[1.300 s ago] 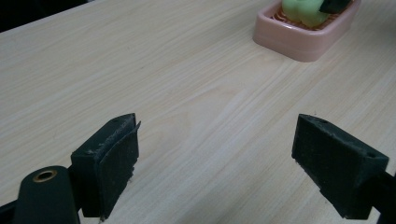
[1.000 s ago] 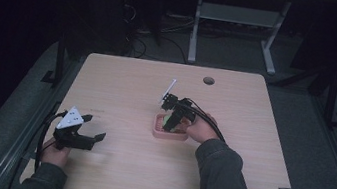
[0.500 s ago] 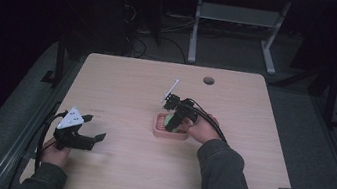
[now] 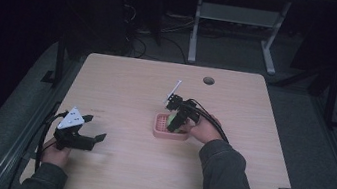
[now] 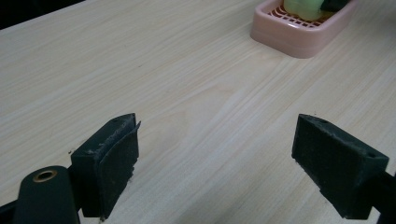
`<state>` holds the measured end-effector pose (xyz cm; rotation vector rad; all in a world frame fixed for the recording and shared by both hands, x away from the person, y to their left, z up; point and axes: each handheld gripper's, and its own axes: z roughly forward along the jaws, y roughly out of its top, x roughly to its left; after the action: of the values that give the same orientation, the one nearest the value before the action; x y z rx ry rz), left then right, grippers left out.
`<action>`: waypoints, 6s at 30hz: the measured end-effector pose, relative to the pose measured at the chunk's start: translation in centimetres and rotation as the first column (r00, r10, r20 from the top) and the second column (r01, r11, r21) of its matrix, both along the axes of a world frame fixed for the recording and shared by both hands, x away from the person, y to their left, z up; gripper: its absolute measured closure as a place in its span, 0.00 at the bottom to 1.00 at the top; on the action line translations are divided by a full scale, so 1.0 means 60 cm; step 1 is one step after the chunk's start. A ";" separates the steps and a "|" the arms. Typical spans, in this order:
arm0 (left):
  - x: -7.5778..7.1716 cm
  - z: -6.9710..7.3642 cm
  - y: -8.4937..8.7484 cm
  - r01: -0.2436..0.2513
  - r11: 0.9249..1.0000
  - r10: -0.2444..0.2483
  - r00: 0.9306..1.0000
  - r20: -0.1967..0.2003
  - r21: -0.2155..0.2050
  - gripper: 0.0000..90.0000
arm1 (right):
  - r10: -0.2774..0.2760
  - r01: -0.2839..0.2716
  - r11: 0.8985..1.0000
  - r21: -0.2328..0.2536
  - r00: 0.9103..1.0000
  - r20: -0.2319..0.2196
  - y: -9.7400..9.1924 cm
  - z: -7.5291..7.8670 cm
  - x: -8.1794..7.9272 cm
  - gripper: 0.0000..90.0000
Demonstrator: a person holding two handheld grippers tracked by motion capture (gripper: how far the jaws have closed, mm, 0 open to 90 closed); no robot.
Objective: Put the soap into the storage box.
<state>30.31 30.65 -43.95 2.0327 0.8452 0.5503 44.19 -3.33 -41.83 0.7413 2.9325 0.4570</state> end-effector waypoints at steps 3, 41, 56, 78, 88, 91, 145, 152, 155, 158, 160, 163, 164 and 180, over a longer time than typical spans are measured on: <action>0.000 0.000 0.000 -0.001 1.000 0.001 1.000 0.002 0.000 0.16 | -0.005 0.005 1.000 0.005 1.000 -0.007 -0.001 0.001 0.000 0.25; 0.001 0.000 -0.001 -0.004 1.000 0.004 1.000 0.007 0.005 0.16 | -0.031 0.032 0.999 0.041 0.999 -0.011 -0.017 0.014 -0.001 0.22; 0.001 0.000 -0.001 0.000 1.000 0.000 1.000 0.002 0.008 0.16 | -0.043 0.043 0.997 0.069 0.999 0.001 -0.026 0.026 -0.005 0.22; -0.001 -0.001 -0.002 0.002 1.000 -0.002 1.000 -0.006 0.016 0.16 | -0.083 0.081 0.991 0.111 0.996 0.022 -0.072 0.042 -0.029 0.22; -0.001 -0.003 -0.004 0.004 1.000 -0.004 1.000 -0.007 0.016 0.16 | -0.111 0.107 0.987 0.123 0.993 0.025 -0.106 0.043 -0.047 0.23; 0.000 -0.003 -0.004 0.006 1.000 -0.005 1.000 -0.007 0.020 0.16 | -0.119 0.116 0.986 0.122 0.993 0.016 -0.112 0.040 -0.047 0.22; -0.001 -0.006 -0.008 0.012 0.999 -0.011 1.000 -0.019 0.036 0.16 | -0.213 0.211 0.961 0.179 0.977 -0.008 -0.238 0.007 -0.146 0.23; -0.002 -0.006 -0.010 0.008 0.999 -0.007 1.000 -0.025 0.033 0.16 | -0.222 0.220 0.958 0.183 0.975 -0.007 -0.250 0.003 -0.158 0.23; -0.001 -0.008 -0.010 0.006 1.000 -0.005 1.000 -0.021 0.026 0.16 | -0.229 0.227 0.957 0.182 0.973 -0.009 -0.254 0.000 -0.164 0.23; 0.000 -0.007 -0.008 0.012 0.999 -0.011 1.000 -0.018 0.042 0.16 | -0.232 0.230 0.956 0.182 0.973 -0.010 -0.264 -0.006 -0.171 0.23; 0.000 -0.007 -0.008 0.012 0.999 -0.012 1.000 -0.017 0.041 0.16 | -0.235 0.234 0.955 0.184 0.972 -0.014 -0.266 -0.008 -0.174 0.23; 0.000 -0.008 -0.008 0.012 0.999 -0.011 1.000 -0.016 0.040 0.16 | -0.245 0.244 0.952 0.185 0.969 -0.015 -0.275 -0.013 -0.181 0.23; 0.000 -0.008 -0.008 0.012 0.999 -0.011 1.000 -0.016 0.040 0.16 | -0.245 0.244 0.952 0.185 0.969 -0.015 -0.275 -0.013 -0.181 0.23; -0.001 -0.009 -0.009 0.010 0.999 -0.009 1.000 -0.027 0.047 0.16 | -0.275 0.275 0.941 0.197 0.961 -0.027 -0.302 -0.035 -0.216 0.23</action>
<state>30.28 30.09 -44.51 2.0900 0.8455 0.5437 31.21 -21.43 -43.96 1.1540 2.7458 0.7273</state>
